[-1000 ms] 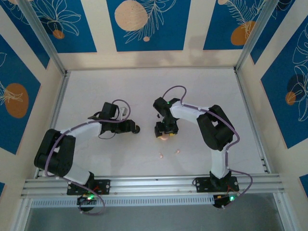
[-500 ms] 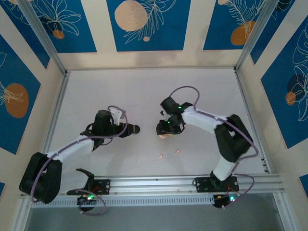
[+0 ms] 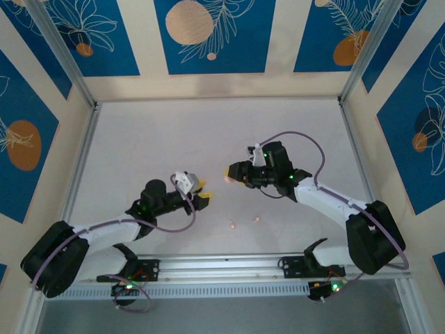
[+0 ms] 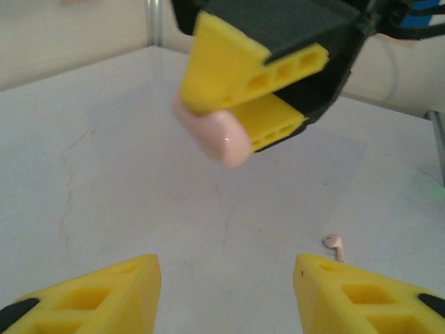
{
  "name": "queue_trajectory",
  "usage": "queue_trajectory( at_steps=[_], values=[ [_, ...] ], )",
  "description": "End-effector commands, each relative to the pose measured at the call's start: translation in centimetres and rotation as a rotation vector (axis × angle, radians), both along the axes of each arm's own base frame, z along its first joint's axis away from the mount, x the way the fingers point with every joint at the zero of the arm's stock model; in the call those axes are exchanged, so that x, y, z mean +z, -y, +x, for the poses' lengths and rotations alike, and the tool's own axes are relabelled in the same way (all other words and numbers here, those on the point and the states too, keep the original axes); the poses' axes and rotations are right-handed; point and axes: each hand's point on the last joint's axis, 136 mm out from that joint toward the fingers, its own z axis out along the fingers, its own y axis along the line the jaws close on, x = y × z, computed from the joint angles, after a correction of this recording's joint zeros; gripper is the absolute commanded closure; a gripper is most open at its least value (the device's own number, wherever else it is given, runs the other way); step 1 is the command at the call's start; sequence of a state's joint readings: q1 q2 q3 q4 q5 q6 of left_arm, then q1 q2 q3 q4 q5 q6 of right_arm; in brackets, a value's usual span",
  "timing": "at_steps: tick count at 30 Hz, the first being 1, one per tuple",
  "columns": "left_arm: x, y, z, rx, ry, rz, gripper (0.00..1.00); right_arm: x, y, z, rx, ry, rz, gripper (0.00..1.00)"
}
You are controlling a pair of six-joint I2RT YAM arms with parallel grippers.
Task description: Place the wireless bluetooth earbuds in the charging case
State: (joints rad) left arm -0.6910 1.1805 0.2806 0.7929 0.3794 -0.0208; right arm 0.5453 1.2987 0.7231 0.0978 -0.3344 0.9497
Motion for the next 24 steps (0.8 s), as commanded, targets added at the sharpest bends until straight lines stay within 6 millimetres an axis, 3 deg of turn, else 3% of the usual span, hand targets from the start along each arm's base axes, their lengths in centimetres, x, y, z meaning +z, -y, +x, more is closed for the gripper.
queue_trajectory(
  at_steps=[1,13,22,24],
  values=[
    [2.5,1.2,0.5,-0.003,0.134,-0.041,0.48,3.0,-1.3,-0.5,0.016,0.055,0.111,0.57],
    [5.4,1.8,1.5,0.045,0.155,-0.222,0.44,3.2,-2.9,-1.8,0.042,0.086,0.109,0.56],
    [6.3,2.3,1.4,0.024,0.156,-0.292,0.45,3.1,-3.6,-2.2,0.058,0.101,0.095,0.56],
    [6.4,2.2,1.6,0.031,0.153,-0.300,0.49,3.1,-3.7,-2.3,0.064,0.104,0.093,0.56]
  ],
)
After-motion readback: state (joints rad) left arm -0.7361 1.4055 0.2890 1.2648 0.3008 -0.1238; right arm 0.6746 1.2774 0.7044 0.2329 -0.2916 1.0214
